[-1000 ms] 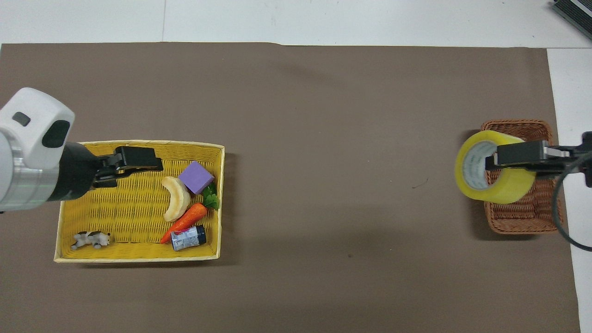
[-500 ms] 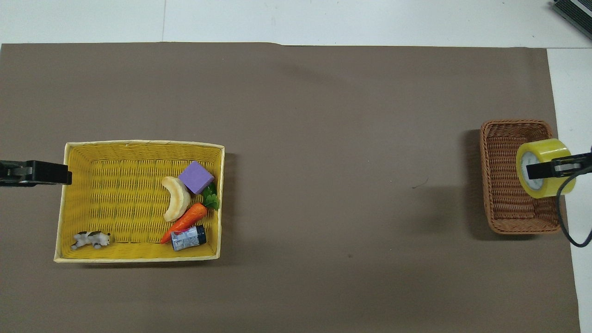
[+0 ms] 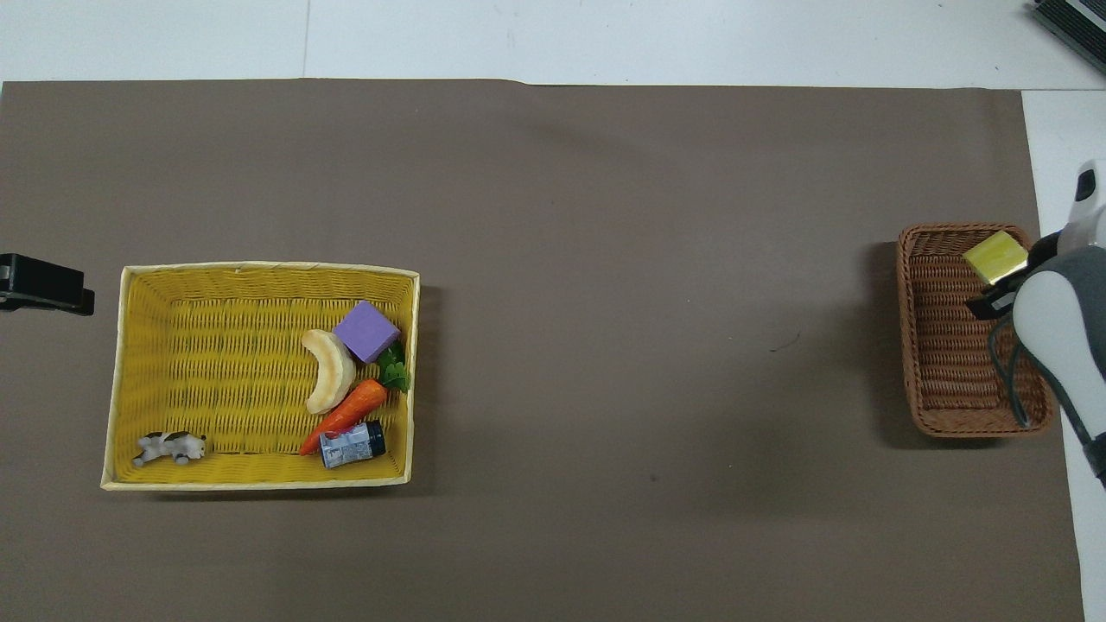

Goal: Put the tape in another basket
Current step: 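Lower the tape into the brown basket and open the right gripper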

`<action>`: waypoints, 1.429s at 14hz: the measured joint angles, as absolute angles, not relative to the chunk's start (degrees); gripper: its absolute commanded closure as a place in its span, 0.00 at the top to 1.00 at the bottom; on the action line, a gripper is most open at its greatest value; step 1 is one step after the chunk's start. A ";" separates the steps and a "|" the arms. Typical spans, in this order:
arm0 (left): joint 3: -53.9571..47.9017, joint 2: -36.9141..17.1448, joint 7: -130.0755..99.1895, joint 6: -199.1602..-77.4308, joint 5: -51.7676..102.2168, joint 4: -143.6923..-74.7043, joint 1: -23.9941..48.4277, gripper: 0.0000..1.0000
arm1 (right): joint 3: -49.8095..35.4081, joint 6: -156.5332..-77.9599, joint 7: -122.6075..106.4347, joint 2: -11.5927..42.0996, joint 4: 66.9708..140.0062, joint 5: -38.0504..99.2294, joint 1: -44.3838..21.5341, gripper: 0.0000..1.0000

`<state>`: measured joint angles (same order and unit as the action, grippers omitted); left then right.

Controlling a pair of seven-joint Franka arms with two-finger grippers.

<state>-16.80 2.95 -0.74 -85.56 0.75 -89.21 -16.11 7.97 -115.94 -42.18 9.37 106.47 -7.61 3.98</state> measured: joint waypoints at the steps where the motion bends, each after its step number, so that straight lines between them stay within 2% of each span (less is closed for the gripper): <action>1: -16.77 2.95 -0.74 -85.53 0.75 -89.14 -16.17 1.00 | 7.94 -117.00 -42.19 9.67 107.12 -9.32 3.59 0.00; 5: -16.90 2.95 -0.74 -85.46 0.75 -89.03 -16.17 1.00 | 7.98 -122.67 -42.29 11.97 110.76 -14.78 3.38 0.00; 10: -16.83 2.96 -0.74 -84.69 0.74 -89.00 -16.13 1.00 | 8.02 -124.47 -42.30 13.71 113.06 -15.00 3.41 0.00; 13: -11.21 2.98 -0.68 -84.32 0.72 -88.97 -12.99 1.00 | 8.11 -126.20 -42.59 13.73 114.69 -15.46 3.59 0.03; 14: -8.27 2.98 -0.44 -84.32 0.73 -88.96 -10.46 1.00 | 8.11 -126.20 -43.43 13.71 114.77 -15.58 3.60 0.36; 15: -6.10 2.98 -0.35 -84.34 0.73 -88.95 -7.83 1.00 | 8.11 -126.15 -44.50 13.68 114.83 -15.60 3.61 0.82; 16: -4.24 2.98 -0.36 -84.39 0.73 -88.93 -5.24 1.00 | 8.13 -126.11 -45.36 13.66 114.87 -15.60 3.64 1.00; 18: -1.46 2.98 -0.50 -84.43 0.73 -88.85 -1.37 1.00 | 8.15 -125.29 -45.92 13.56 114.90 -15.60 3.74 1.00; 20: -1.21 2.98 -0.50 -84.52 0.73 -88.80 -0.62 1.00 | 8.14 -122.81 -45.92 13.24 114.76 -15.42 3.80 1.00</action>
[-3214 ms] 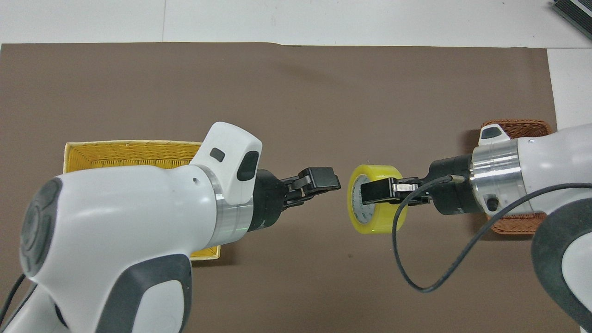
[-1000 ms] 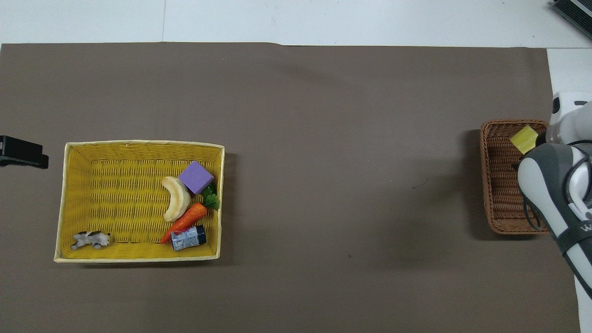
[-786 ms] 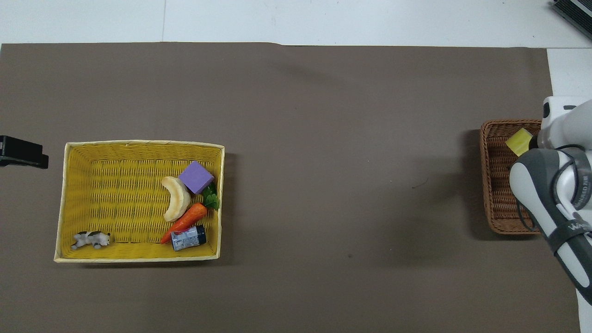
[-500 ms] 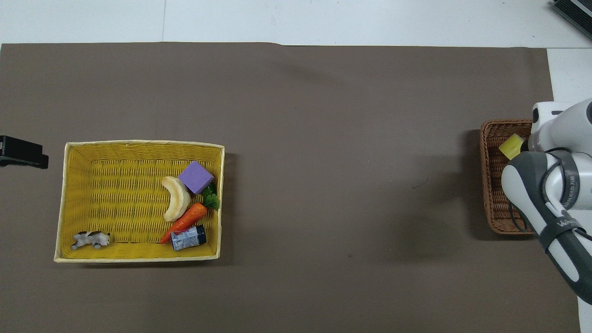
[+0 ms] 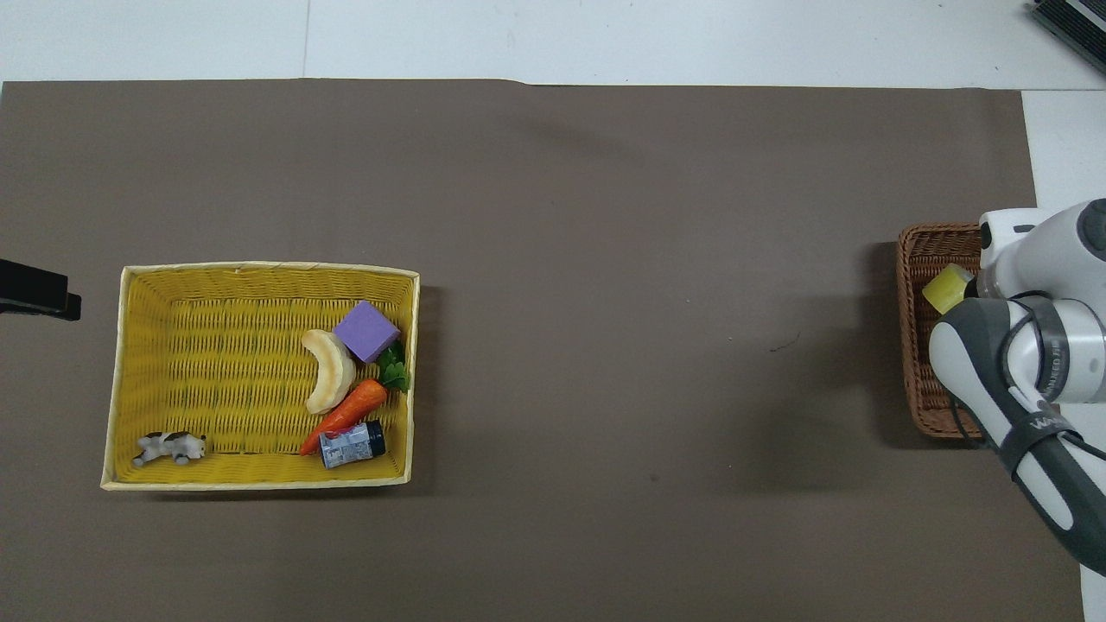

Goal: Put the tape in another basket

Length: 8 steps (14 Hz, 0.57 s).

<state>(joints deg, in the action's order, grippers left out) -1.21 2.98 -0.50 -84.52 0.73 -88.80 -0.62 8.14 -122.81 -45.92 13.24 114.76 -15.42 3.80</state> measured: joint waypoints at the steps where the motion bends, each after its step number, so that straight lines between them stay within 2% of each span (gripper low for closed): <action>1: -1.20 2.98 -0.50 -84.64 0.74 -88.79 -0.44 1.00 | 8.11 -121.48 -45.92 12.94 114.49 -14.62 3.80 1.00; 8: -0.15 2.98 -0.50 -84.81 0.75 -88.77 -0.57 1.00 | 7.68 -114.25 -37.63 6.44 111.48 -1.92 2.98 1.00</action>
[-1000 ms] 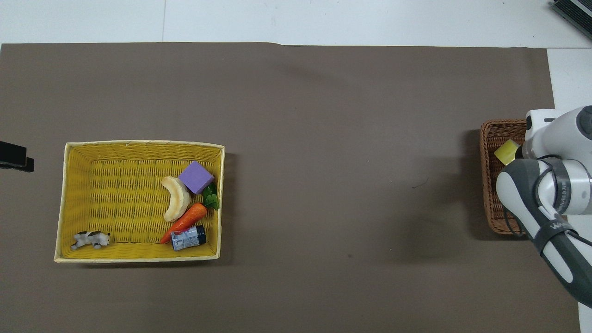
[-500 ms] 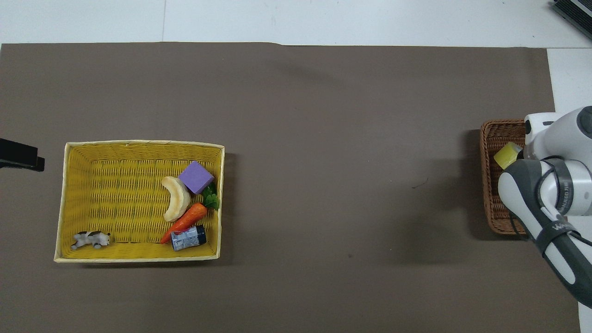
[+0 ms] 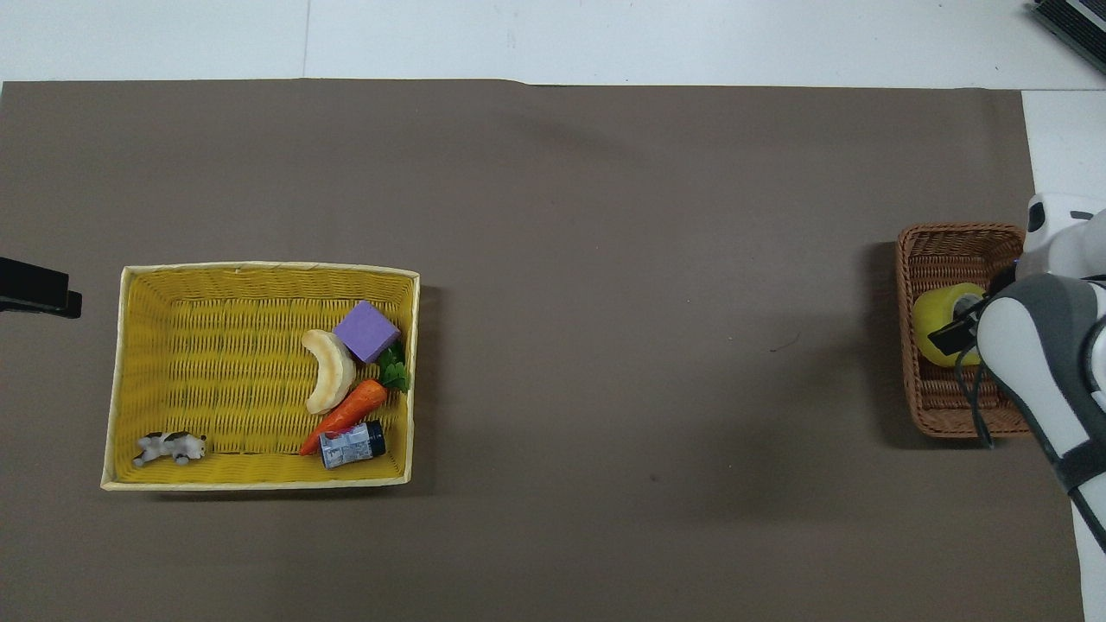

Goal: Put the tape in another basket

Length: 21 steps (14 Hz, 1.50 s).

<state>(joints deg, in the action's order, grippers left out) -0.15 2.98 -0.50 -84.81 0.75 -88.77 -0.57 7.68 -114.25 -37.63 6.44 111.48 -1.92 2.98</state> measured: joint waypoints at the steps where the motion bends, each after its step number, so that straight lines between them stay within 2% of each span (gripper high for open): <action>1: 0.09 2.98 -0.50 -84.81 0.75 -88.77 -0.71 1.00 | 7.64 -113.76 -34.20 5.72 111.08 -0.22 2.42 1.00; 7: 0.03 2.98 -0.50 -84.81 0.75 -88.77 -0.83 1.00 | 7.31 -111.89 -3.77 4.59 105.88 0.22 -7.30 1.00; 9: 0.02 2.98 -0.49 -84.81 0.75 -88.77 -0.83 1.00 | 7.29 -109.90 1.09 4.52 103.33 -0.74 -8.49 1.00; 12: 0.02 2.98 -0.49 -84.81 0.75 -88.77 -0.83 1.00 | 8.15 -104.90 4.16 3.84 99.01 -0.80 -7.75 1.00; 15: 0.02 2.98 -0.50 -84.81 0.75 -88.77 -0.83 1.00 | 9.02 -98.56 5.35 0.20 96.15 -0.78 -5.55 1.00; 18: 0.02 2.98 -0.50 -84.81 0.75 -88.77 -0.83 1.00 | 9.50 -94.17 5.36 -3.50 96.08 -0.78 -2.32 1.00; 21: 0.02 2.98 -0.49 -84.81 0.75 -88.77 -0.83 1.00 | 9.50 -92.44 5.36 -4.36 97.63 -0.78 -1.85 1.00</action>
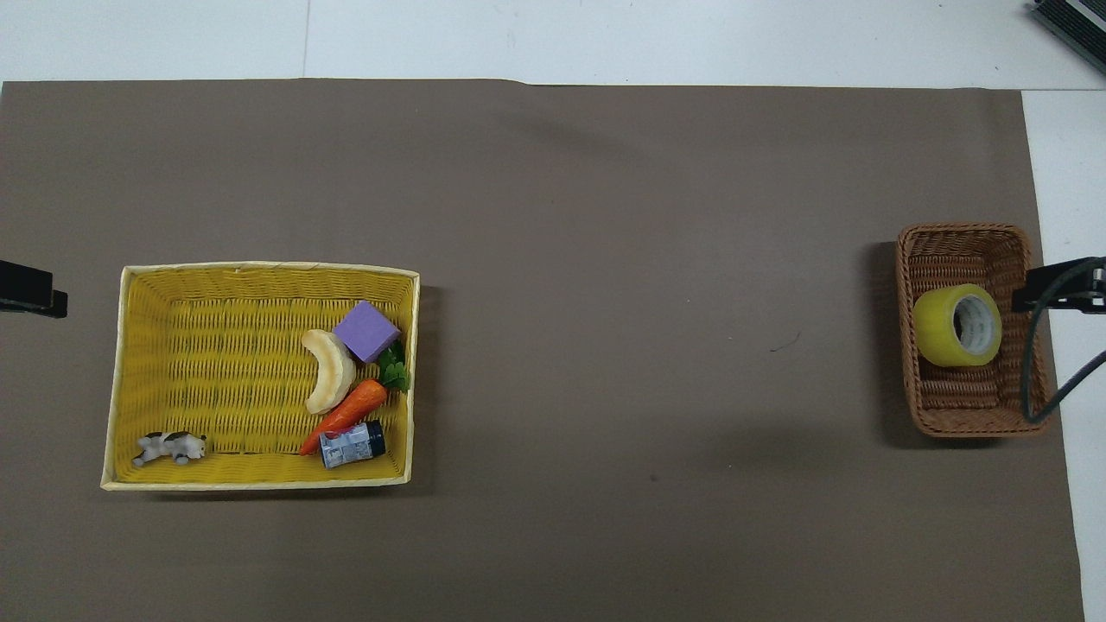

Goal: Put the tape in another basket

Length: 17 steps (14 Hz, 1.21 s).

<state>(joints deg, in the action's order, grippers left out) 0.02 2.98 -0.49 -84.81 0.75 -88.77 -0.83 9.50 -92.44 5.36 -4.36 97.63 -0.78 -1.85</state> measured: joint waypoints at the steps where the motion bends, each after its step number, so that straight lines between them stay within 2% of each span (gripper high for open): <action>1: 0.01 2.98 -0.49 -84.81 0.75 -88.77 -0.83 1.00 | 9.47 -92.26 5.02 -4.37 97.63 -0.78 -1.86 1.00; 4: 0.01 2.98 -0.50 -84.81 0.75 -88.77 -0.83 1.00 | 9.38 -91.31 2.50 -4.80 95.45 -0.83 -1.88 1.00; 9: 0.01 2.98 -0.49 -84.81 0.75 -88.77 -0.83 1.00 | 8.93 -83.49 2.02 -6.22 85.74 -0.87 -1.91 1.00; 14: 0.01 2.98 -0.49 -84.81 0.75 -88.77 -0.83 1.00 | 8.56 -82.90 1.94 -6.37 85.39 -0.84 -2.54 1.00; 17: 0.02 2.98 -0.49 -84.81 0.75 -88.77 -0.83 1.00 | 6.83 -82.49 1.52 -7.27 88.11 -0.84 -2.86 1.00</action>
<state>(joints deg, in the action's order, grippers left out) 0.02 2.98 -0.49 -84.81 0.75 -88.77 -0.83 6.83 -82.49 1.52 -7.27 88.11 -0.84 -2.86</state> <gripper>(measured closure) 0.000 0.000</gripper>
